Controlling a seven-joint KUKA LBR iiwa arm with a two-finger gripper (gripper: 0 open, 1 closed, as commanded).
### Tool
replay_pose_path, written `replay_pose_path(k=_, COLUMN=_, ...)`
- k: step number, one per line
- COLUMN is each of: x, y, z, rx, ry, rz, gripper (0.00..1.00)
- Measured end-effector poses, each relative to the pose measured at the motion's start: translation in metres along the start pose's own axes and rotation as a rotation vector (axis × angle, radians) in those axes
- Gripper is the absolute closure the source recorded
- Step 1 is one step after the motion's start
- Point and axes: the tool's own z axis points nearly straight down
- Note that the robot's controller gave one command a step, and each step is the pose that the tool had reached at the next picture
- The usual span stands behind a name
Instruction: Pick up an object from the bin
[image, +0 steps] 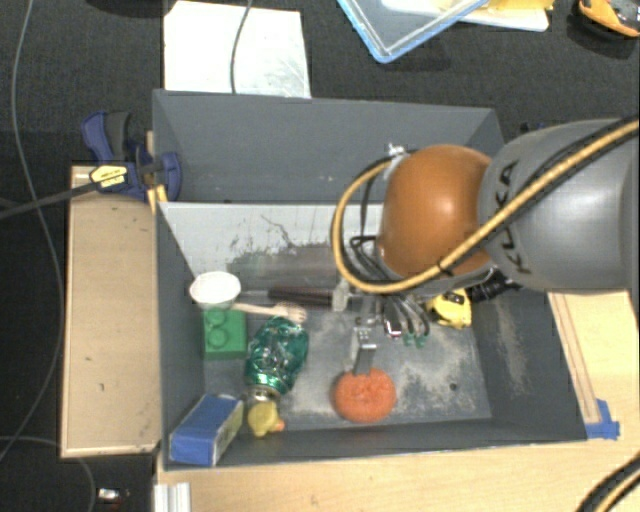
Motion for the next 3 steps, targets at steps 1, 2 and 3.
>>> replay_pose_path(k=1, x=0.021, y=0.050, z=0.028, rx=0.000, ry=-0.001, rz=-0.106, gripper=0.00)
replay_pose_path(k=2, x=-0.022, y=0.071, z=0.058, rx=-0.001, ry=-0.005, rz=-0.117, gripper=0.00)
replay_pose_path(k=3, x=-0.020, y=0.043, z=0.079, rx=-0.001, ry=-0.008, rz=-0.138, gripper=0.00)
